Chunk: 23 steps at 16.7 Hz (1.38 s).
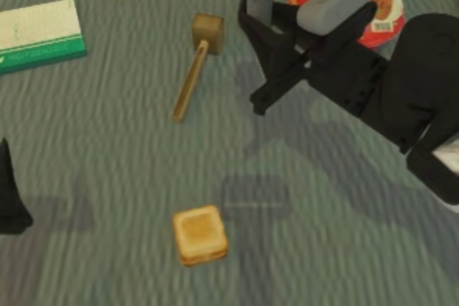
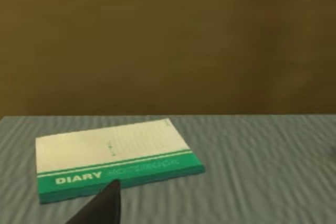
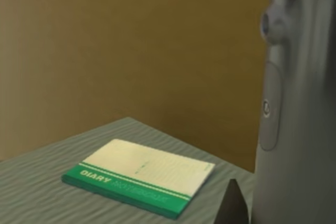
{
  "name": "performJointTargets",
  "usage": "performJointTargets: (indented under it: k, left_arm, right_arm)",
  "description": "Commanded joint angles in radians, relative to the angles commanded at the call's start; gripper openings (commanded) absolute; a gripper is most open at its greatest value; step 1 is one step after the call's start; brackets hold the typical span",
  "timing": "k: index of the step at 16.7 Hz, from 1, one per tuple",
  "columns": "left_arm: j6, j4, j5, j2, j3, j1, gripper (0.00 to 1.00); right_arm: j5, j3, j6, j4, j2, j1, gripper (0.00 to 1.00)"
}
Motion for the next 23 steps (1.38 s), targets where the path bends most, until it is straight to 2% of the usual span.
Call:
performJointTargets:
  k: [4,11,15,18,23]
  left_arm:
    - [0.002,0.082,0.018,0.192,0.120,-0.124,1.00]
    - [0.009,0.287,0.049,0.721,0.419,-0.418,1.00]
    - [0.008,0.379,0.066,0.965,0.554,-0.553,1.00]
    - [0.005,0.414,0.074,1.054,0.606,-0.606,1.00]
    - [0.004,0.416,0.075,1.059,0.606,-0.607,1.00]
  right_arm:
    - [0.000,0.000,0.000,0.000,0.000,0.000,0.00]
    - [0.000,0.000,0.000,0.000,0.000,0.000,0.00]
    - [0.000,0.000,0.000,0.000,0.000,0.000,0.00]
    - [0.000,0.000,0.000,0.000,0.000,0.000,0.00]
    - [0.000,0.000,0.000,0.000,0.000,0.000,0.00]
